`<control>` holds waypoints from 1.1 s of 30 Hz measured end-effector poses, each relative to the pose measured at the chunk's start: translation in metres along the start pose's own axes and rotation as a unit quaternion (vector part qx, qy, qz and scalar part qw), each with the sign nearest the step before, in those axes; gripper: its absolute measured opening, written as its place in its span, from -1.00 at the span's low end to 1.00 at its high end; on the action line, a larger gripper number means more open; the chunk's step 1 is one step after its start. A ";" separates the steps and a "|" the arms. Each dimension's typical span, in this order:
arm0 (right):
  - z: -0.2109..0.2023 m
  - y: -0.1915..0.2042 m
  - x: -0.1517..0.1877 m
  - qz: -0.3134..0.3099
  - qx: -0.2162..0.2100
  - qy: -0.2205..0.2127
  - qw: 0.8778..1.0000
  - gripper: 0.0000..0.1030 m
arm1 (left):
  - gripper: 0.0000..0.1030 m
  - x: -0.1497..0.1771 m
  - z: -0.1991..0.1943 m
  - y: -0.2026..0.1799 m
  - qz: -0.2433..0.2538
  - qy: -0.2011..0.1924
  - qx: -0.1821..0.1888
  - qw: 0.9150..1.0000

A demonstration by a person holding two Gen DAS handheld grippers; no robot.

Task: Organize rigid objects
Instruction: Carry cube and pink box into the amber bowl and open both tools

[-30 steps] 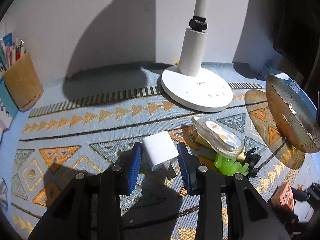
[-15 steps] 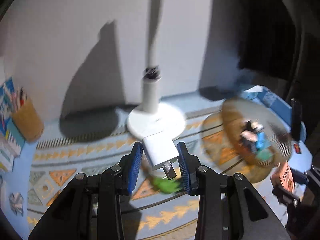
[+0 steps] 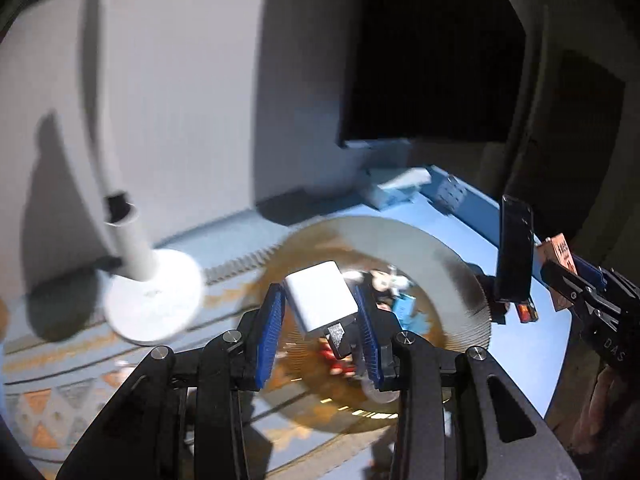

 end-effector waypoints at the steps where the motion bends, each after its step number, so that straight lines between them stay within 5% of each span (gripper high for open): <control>1: 0.005 -0.001 0.001 -0.001 -0.003 0.005 1.000 -0.22 | -0.36 0.003 0.007 -0.005 0.002 0.007 0.001 1.000; 15: 0.085 0.007 0.038 -0.011 0.008 0.147 0.989 -0.22 | -0.34 0.040 0.079 -0.016 0.015 0.104 -0.003 0.994; 17: 0.085 0.005 0.038 -0.012 0.013 0.150 0.989 -0.01 | -0.02 0.039 0.076 -0.018 0.014 0.115 0.019 0.993; 19: 0.073 0.002 0.033 -0.011 0.032 0.130 0.991 0.44 | 0.11 0.032 0.061 -0.014 0.004 0.101 0.031 0.994; 23: 0.037 -0.017 0.021 0.020 0.038 0.076 0.996 0.46 | 0.41 0.016 0.017 0.000 -0.009 0.037 0.031 0.999; 26: 0.019 -0.031 0.013 0.050 0.039 0.051 0.997 0.62 | 0.45 0.004 -0.020 0.021 -0.033 0.001 0.034 0.999; 33: -0.006 -0.023 0.004 0.073 -0.001 0.023 0.997 0.63 | 0.47 -0.003 -0.098 0.069 -0.066 -0.074 0.004 0.995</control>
Point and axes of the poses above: each gripper's, at about its wrist camera, not at the fingertips, and z roughly the way its jaws point, y to its left, x to its underside, the point moved 2 cm from there along z, roughly the way its jaws point, and after that the axes turned 9 degrees about -z, right-handed, at the moved point
